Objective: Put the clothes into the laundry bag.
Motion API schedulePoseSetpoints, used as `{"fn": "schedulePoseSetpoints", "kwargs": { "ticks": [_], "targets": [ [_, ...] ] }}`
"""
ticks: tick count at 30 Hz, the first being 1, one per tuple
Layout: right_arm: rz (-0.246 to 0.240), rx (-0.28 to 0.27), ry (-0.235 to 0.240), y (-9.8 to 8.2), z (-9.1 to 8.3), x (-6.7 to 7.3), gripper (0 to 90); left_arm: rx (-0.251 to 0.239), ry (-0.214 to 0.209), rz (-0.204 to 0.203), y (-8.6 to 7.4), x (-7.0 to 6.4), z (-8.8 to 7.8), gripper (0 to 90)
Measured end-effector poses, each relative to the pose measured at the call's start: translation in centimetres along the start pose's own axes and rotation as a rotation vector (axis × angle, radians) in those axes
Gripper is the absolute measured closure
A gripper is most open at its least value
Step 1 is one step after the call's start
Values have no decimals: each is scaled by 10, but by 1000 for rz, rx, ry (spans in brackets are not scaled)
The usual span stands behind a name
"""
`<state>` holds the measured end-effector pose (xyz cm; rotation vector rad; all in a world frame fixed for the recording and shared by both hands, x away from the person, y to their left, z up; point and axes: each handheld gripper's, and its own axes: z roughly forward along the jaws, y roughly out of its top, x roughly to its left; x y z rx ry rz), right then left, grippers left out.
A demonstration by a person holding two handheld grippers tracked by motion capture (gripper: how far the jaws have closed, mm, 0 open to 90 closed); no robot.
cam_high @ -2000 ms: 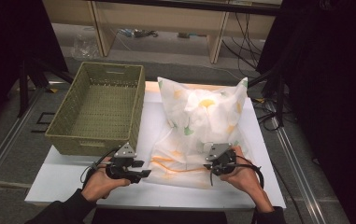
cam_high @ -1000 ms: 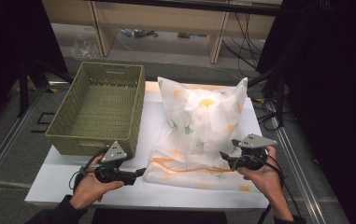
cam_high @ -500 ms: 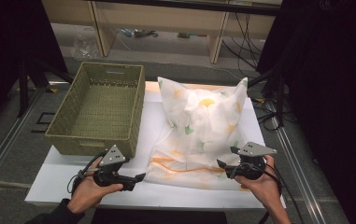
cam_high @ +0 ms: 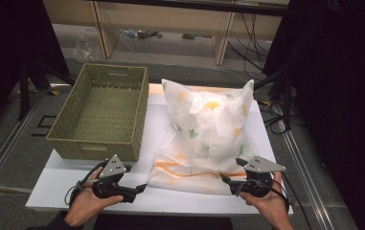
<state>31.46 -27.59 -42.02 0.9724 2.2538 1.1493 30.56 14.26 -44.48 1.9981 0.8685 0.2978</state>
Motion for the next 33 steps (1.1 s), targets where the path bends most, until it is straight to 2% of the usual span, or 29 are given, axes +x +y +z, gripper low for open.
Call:
{"fn": "schedulePoseSetpoints", "kwargs": {
  "ticks": [1, 2, 3, 4, 5, 8, 9, 10, 11, 15, 17, 18, 19, 27, 29, 33],
  "targets": [
    [0, -5, 1, -2, -1, 1, 237, 7, 7, 9, 0, 0, -2, 178],
    [6, -6, 0, -5, -2, 2, 233, 0, -4, 2, -1, -1, -2, 176],
    [10, -2, 1, -7, -2, 3, 221, -13, 3, 1, -1, -3, -2, 174],
    [17, 3, 6, -10, -3, 4, 216, 5, 4, 19, -1, -3, -4, 171],
    [24, 1, 8, -13, -4, 5, 216, -16, -10, 10, -2, -4, -3, 169],
    [31, -8, 20, -20, -5, 9, 215, -24, -16, 18, -3, -6, -4, 158],
    [15, -9, 30, -22, -5, 9, 214, -25, -3, 18, -4, -7, -5, 158],
    [25, -7, 11, -24, -7, 11, 213, -11, -3, 22, -4, -6, -5, 158],
    [26, -4, 28, -25, -7, 11, 213, -11, -2, 20, -5, -7, -5, 158],
    [26, -28, 9, -24, -9, 11, 215, -14, 4, 16, -5, -7, -3, 159],
    [20, -23, 2, -24, -9, 11, 213, -6, 10, 21, -5, -5, -4, 159],
    [19, -15, 18, -24, -8, 10, 211, -9, 12, 19, -5, -4, -4, 159],
    [22, -25, 8, -24, -7, 10, 211, -22, 9, 9, -6, -4, -3, 159],
    [5, -29, 0, -23, -5, 10, 209, -2, 18, 23, -6, -3, -5, 159],
    [8, -20, 8, -23, -4, 11, 209, -11, 13, 8, -6, -3, -5, 159],
    [2, -8, 25, -22, -2, 11, 209, -18, 20, 5, -7, -4, -4, 159]
  ]
}}
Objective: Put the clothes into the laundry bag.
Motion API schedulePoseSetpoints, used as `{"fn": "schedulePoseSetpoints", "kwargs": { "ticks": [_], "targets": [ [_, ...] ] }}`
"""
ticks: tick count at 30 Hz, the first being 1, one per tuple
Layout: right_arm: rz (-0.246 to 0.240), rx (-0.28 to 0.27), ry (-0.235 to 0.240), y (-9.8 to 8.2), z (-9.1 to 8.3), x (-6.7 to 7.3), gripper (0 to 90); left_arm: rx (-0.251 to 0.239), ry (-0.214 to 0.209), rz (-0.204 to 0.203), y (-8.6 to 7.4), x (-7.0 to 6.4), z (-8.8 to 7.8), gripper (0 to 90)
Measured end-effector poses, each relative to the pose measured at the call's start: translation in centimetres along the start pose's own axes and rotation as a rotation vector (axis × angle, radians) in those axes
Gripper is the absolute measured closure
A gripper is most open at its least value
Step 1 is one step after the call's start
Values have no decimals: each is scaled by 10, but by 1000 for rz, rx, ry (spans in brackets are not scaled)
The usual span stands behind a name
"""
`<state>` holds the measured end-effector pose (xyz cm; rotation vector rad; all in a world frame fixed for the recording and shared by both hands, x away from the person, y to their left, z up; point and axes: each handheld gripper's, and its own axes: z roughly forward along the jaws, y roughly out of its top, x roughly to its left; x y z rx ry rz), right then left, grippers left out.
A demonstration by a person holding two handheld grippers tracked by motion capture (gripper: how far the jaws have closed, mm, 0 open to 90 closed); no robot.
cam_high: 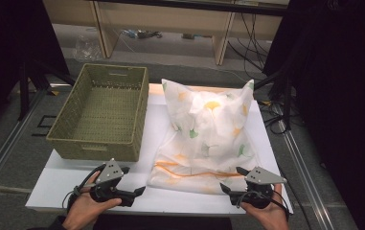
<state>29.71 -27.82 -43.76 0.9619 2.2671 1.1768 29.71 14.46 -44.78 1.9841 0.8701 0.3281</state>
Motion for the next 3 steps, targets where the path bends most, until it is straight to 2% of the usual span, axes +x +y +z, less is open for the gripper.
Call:
{"fn": "schedulePoseSetpoints", "kwargs": {
  "ticks": [2, 3],
  "targets": [
    [8, -1, 3, 0, 1, 0, 209, 0, 0, 6, 0, 0, 0, 160],
    [-8, -6, -11, 0, 1, 0, 209, -4, -4, 2, 0, 1, 0, 160]
  ]
}}
